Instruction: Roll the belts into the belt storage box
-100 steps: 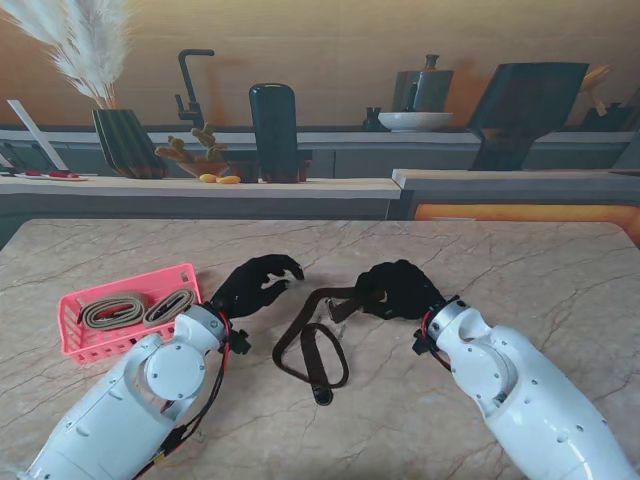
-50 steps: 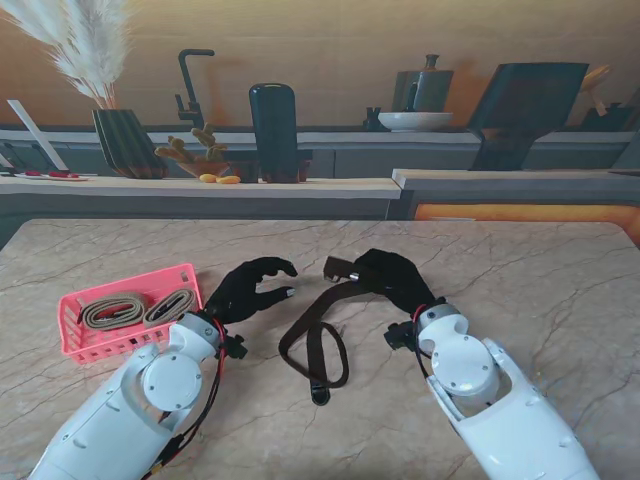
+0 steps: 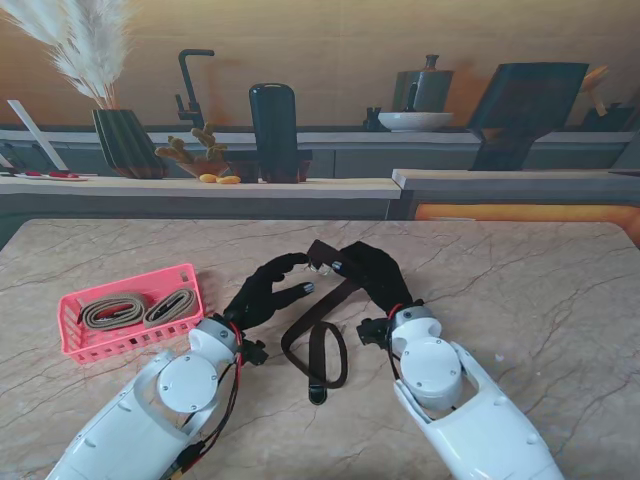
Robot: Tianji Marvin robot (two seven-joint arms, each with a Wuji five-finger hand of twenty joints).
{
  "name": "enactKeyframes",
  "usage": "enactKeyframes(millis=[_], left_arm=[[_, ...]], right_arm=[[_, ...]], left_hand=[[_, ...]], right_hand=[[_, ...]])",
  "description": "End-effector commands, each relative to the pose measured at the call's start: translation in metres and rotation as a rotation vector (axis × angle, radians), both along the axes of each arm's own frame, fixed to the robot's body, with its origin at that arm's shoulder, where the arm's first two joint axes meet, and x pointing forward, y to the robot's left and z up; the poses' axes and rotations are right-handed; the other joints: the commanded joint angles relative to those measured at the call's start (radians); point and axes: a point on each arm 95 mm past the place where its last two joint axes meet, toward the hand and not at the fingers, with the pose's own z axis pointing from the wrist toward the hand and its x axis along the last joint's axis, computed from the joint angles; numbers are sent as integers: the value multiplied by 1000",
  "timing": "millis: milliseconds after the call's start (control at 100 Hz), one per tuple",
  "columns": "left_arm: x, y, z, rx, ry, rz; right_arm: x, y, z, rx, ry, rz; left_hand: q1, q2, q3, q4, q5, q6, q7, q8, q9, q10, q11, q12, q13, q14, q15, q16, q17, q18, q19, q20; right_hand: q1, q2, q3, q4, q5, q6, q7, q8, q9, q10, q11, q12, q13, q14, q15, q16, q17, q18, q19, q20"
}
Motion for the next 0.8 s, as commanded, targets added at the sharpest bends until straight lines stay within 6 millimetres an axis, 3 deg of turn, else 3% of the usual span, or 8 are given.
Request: enactKeyframes(millis=[0,170,380,690,700,730,790], left_arm=[[-2,-11,-4,27,-7,-21],[4,-16,-8,76,-38,-31],[10,-23,-12,91,-44,-21],[6,-28,-12,43,-65,-70],[6,-28,-12,43,-68,-74],[5,-28,-11,45,-78,-87],[3,-28,-11,50,-94,-111]], right_arm=[[0,11,3,45,-3,2],[0,19,4,87,17,3],[-1,26,3,97,33,35],[0,32,-5,79,69,97],[0,32,-6,78,70,100],[0,32,-7,74,73,107],[1,33,-8,66,77,120]], left_hand=[[-27,42,-27,43,-41,-15,-35,-16,-51,-32,-18,-19,-37,-43,-17,-20,-21,-62,-26,-22],[-11,20,-32,49,-88,-44,-25,-14,-116,-56,-19,-33,-67,-59,-18,-30,-33,-84,-45,-40],[-18,2,-16,56,-189,-77,-17,-18,-141,-43,-74,-67,-90,-46,-11,-31,-42,-75,-52,-47],[-77,-74,-30,53,-188,-92,-1,-17,-132,-49,-61,-42,-76,-45,-8,-26,-44,-64,-52,-44],[-131,-102,74,47,-190,-93,8,-22,-131,-50,-61,-34,-75,-45,-13,-21,-44,-64,-55,-38],[-220,-153,239,29,-187,-94,12,-22,-131,-50,-55,-34,-71,-43,-14,-24,-41,-58,-65,-41],[-268,-194,307,23,-180,-92,13,-21,-131,-45,-41,-25,-63,-36,-26,-29,-32,-47,-83,-52]], right_hand=[[-7,71,-2,-5,65,-162,76,40,-28,5,18,-1,-27,-10,8,12,-12,-8,-21,23],[-15,61,2,-7,68,-176,78,25,-38,8,19,-8,-40,-10,5,10,-23,-8,-28,27],[-24,45,13,-6,77,-190,83,8,-41,14,15,-15,-44,-6,1,7,-27,-4,-36,32],[-60,-14,58,-11,97,-240,101,-64,-101,5,-40,-54,-112,-8,-70,-39,-60,12,-100,24],[-60,-15,58,-11,97,-241,101,-65,-104,5,-42,-55,-116,-8,-73,-40,-62,12,-102,23],[-63,-23,60,-11,98,-247,106,-78,-112,4,-52,-71,-125,-8,-88,-59,-63,13,-126,14],[-65,-32,62,-14,100,-250,114,-96,-134,1,-61,-91,-147,-12,-101,-84,-71,12,-157,3]])
